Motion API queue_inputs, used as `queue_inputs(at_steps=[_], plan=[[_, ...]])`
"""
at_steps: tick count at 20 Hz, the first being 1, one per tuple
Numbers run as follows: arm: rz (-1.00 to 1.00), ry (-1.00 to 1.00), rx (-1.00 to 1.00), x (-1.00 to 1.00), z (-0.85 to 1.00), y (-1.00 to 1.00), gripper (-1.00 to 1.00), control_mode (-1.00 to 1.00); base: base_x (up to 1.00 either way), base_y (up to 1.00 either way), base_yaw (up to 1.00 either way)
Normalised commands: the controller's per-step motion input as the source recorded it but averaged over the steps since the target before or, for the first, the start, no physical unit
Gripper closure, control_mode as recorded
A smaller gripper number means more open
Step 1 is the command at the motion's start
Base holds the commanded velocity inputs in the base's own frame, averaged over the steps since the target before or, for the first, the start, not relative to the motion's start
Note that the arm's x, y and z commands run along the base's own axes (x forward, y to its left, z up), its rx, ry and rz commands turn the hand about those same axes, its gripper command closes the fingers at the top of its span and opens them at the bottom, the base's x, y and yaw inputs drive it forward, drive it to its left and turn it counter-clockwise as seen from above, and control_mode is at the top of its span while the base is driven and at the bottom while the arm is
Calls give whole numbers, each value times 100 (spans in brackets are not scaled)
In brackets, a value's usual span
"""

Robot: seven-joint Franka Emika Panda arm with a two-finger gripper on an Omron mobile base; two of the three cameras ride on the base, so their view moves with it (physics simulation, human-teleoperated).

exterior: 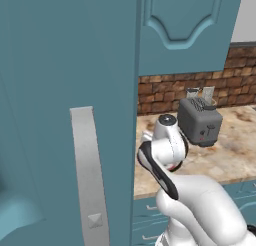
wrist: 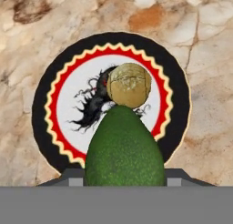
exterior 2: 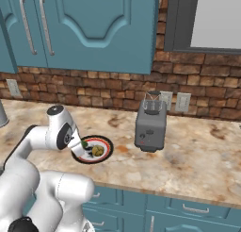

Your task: Pick the avocado and bread from the counter and place them on the plate. Then pick the jam from the cabinet and place it next to the plate. Lastly close the cabinet door.

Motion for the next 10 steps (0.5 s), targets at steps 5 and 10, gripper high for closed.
queue_inputs(at_steps=[5,10], plan=[[-8,5,0,0,-37,-2,100,-100,0,0,0],[-7,3,0,0,-24,-4,100,-100,0,0,0]])
